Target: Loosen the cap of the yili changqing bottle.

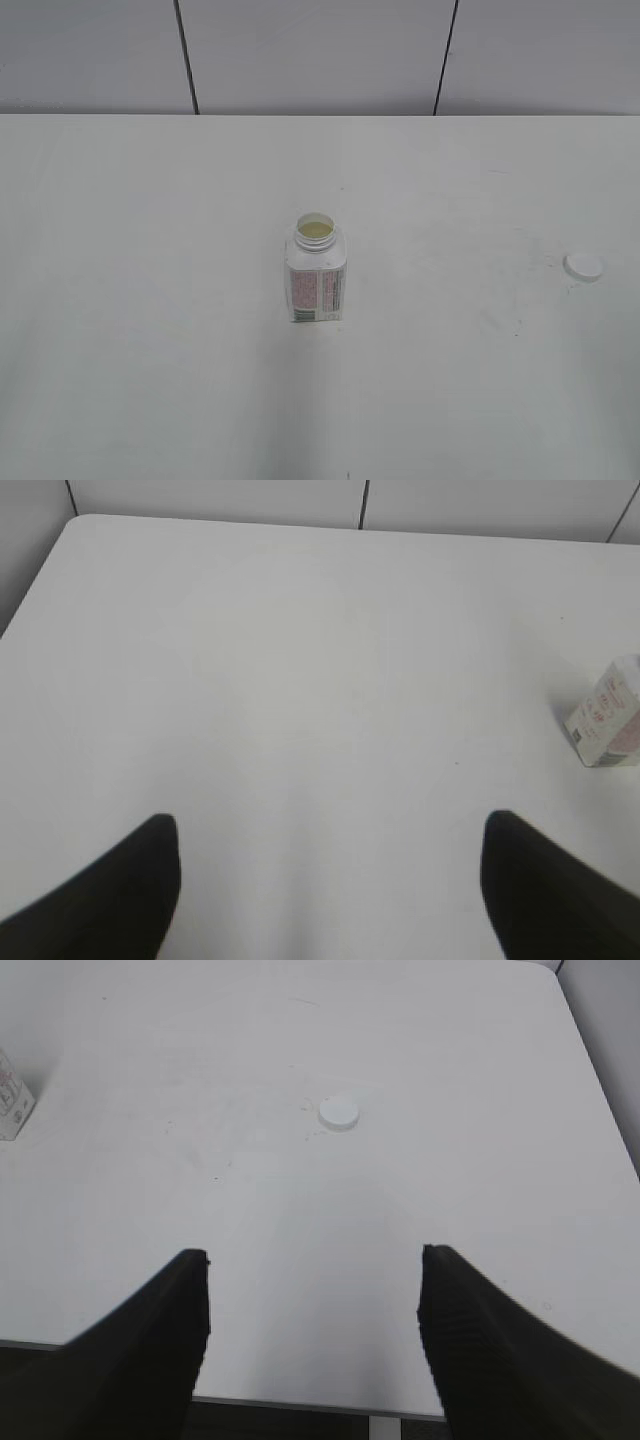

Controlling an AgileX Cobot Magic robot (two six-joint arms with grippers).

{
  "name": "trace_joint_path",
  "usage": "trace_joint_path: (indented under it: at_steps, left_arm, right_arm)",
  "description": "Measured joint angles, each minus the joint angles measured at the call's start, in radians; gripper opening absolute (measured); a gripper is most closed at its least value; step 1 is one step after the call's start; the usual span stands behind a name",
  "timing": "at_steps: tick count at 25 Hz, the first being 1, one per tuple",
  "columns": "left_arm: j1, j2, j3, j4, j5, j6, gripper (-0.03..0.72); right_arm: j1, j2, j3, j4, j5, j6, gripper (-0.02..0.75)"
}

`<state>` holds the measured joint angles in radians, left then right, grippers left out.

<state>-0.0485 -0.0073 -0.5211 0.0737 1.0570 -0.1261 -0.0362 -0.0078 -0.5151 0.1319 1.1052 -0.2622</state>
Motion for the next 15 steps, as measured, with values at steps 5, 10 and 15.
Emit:
trace_joint_path:
  at_steps: [5, 10, 15]
  left_arm:
    - [0.041, 0.0, 0.0, 0.0, 0.0, 0.0, 0.561]
    - [0.054, 0.0, 0.0, 0.0, 0.0, 0.0, 0.561]
    - [0.054, 0.0, 0.0, -0.001, 0.0, 0.0, 0.561]
  right_arm:
    - [0.0, 0.0, 0.0, -0.004, -0.001, 0.0, 0.522]
    - [0.0, 0.0, 0.0, -0.004, -0.001, 0.0, 0.522]
    - [0.0, 0.0, 0.0, -0.004, -0.001, 0.0, 0.522]
